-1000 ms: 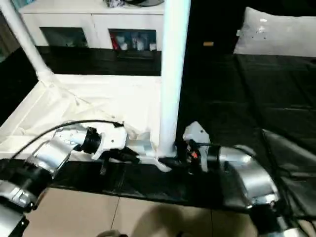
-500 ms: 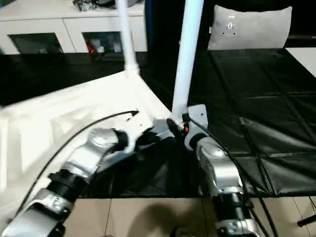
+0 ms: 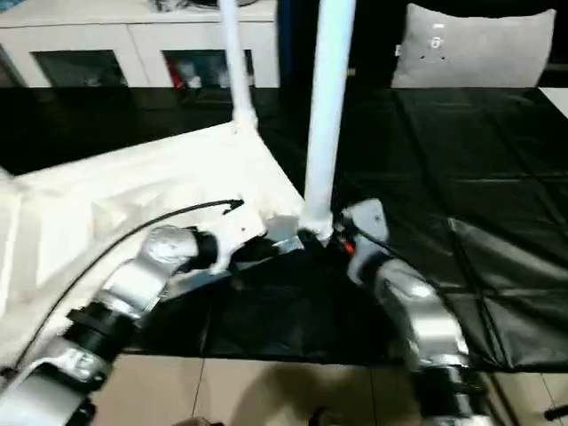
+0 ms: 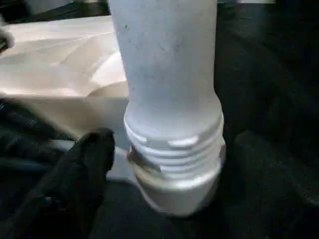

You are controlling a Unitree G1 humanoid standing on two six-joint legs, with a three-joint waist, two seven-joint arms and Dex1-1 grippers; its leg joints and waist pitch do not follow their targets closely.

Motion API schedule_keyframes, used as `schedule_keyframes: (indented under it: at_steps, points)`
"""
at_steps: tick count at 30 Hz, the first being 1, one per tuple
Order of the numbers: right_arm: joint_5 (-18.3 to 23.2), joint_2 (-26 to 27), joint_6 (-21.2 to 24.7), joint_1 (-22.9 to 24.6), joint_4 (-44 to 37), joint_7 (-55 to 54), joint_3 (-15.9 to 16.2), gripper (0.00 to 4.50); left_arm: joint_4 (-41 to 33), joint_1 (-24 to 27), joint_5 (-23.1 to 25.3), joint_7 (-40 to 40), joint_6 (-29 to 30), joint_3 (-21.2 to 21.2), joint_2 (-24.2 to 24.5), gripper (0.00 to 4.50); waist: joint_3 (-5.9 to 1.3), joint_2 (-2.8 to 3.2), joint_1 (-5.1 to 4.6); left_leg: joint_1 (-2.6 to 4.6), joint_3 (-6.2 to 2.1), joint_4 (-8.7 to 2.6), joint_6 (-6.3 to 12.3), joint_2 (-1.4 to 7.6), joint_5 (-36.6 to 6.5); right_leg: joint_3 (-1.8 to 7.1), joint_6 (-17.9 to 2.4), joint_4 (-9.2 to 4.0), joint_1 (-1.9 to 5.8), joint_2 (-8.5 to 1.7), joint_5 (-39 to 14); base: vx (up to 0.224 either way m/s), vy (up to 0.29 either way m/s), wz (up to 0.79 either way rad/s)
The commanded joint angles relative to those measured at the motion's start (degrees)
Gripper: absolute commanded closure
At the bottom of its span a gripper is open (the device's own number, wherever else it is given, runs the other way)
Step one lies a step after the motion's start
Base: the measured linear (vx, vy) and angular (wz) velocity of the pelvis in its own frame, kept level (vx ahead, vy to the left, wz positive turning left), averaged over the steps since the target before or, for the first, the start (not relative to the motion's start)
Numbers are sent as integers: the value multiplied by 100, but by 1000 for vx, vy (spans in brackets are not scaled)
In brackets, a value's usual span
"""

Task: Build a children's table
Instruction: Rotate leg to tighten

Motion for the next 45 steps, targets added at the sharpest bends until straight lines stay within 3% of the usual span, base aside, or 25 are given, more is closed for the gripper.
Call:
schedule_keyframes:
  at_steps: [1,3,6,11,17,18,21,23,32,33,39,42,45]
  points:
    - [170,-393,-154,29,-227,696,38,3,9,-63,-120,-599,-515,-137,214,450,-417,-84,35,-18,-62,-373,806,262,-746,289,-969,-368,400,-367,-1772,0,0,0]
    - [213,-644,-229,14,-234,1104,85,3,52,-60,-192,-966,-701,-220,359,450,-420,-95,75,-12,-54,-371,810,263,-802,303,-913,-375,402,-374,-1888,0,0,0]
    - [317,-1033,-279,-47,-317,1816,254,3,172,-103,-255,-1530,-1012,-348,588,450,-431,-94,124,-1,-48,-362,839,273,-725,311,-994,-339,384,-365,-1695,0,0,0]
    - [335,-1465,-321,-189,-437,2903,757,3,482,-249,-278,-2364,-1590,-586,879,450,-443,-115,223,11,-37,-364,810,308,-704,313,-1000,-331,376,-377,-1803,0,0,0]
    - [199,-1548,-488,-312,-334,3365,1102,3,686,-439,-308,-2729,-1874,-685,910,450,-460,-126,332,16,-31,-362,764,326,-632,331,-1037,-295,366,-391,-1730,0,0,0]
    - [178,-1540,-501,-354,-278,3428,1143,31,733,-471,-313,-2810,-1953,-698,905,450,-463,-133,342,16,-26,-359,757,322,-629,330,-1028,-299,366,-395,-1750,0,0,0]
    - [138,-1529,-488,-444,-157,3511,1215,39,793,-532,-316,-2905,-2048,-711,876,450,-474,-145,397,23,-21,-354,737,327,-565,340,-1018,-287,362,-403,-1744,0,0,0]
    - [142,-1540,-457,-477,-118,3554,1244,76,876,-572,-319,-2940,-2131,-718,855,450,-481,-154,417,23,-16,-349,711,322,-532,339,-1020,-280,364,-397,-1732,0,0,0]
    - [201,-1593,-432,-471,-78,3724,1300,135,1049,-599,-314,-2982,-2296,-715,833,450,-473,-157,431,18,-21,-354,646,326,-645,337,-972,-288,363,-396,-1898,0,0,0]
    - [197,-1588,-442,-468,-63,3728,1304,162,1078,-603,-313,-2984,-2320,-711,833,450,-473,-158,433,17,-19,-351,644,324,-650,338,-979,-286,366,-397,-1892,0,0,0]
    - [273,-1503,-292,-366,-152,3751,1342,186,1098,-575,-393,-2988,-2229,-640,825,450,-467,-164,441,14,-22,-354,591,316,-722,335,-919,-299,368,-400,-2061,0,0,0]
    - [413,-1425,11,-269,-272,3668,1314,189,990,-524,-468,-2938,-2015,-570,798,450,-468,-160,445,9,-22,-353,602,316,-689,338,-935,-290,373,-394,-2012,0,0,0]
    - [323,-951,642,41,-472,2676,1284,189,489,-298,-634,-2501,-1201,-360,638,450,-444,-149,439,3,-33,-377,547,340,-678,348,-967,-277,371,-399,-1966,0,0,0]
